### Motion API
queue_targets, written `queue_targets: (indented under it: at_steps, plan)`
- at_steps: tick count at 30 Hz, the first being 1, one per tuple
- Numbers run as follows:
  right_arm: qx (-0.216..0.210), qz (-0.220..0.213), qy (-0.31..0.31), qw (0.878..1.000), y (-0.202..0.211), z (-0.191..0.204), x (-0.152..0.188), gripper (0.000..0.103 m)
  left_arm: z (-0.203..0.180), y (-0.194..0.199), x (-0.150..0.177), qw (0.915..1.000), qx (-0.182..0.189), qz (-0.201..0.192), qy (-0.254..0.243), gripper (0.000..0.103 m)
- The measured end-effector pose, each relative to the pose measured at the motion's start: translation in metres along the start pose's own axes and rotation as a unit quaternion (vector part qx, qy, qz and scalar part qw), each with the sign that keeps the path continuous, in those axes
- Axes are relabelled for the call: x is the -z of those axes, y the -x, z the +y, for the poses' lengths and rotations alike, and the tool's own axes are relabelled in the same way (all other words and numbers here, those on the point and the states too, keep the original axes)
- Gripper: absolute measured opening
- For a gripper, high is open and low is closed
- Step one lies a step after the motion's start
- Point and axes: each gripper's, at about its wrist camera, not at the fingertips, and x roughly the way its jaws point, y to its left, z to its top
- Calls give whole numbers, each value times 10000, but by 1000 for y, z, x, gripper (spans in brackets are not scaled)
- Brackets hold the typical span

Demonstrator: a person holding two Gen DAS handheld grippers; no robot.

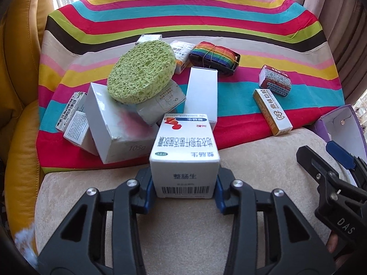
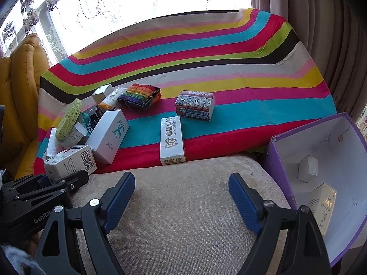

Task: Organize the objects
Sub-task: 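Grasp the white medicine box with red print using the left gripper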

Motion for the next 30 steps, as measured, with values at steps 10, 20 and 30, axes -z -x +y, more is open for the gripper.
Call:
queue_targets:
  at_steps: [10,20,30]
  plan:
    - [40,-16,42,10000,-1,2,2,85,10,12,9,9991,-400,-122,70,45]
    - [75,-39,75,9999,0,3,2,85,22,22,22,9960,-861,-142,183,45]
    - [1,-80,58,10000,3,2,4,86,21,24,27,9934,-1125,-152,154,45]
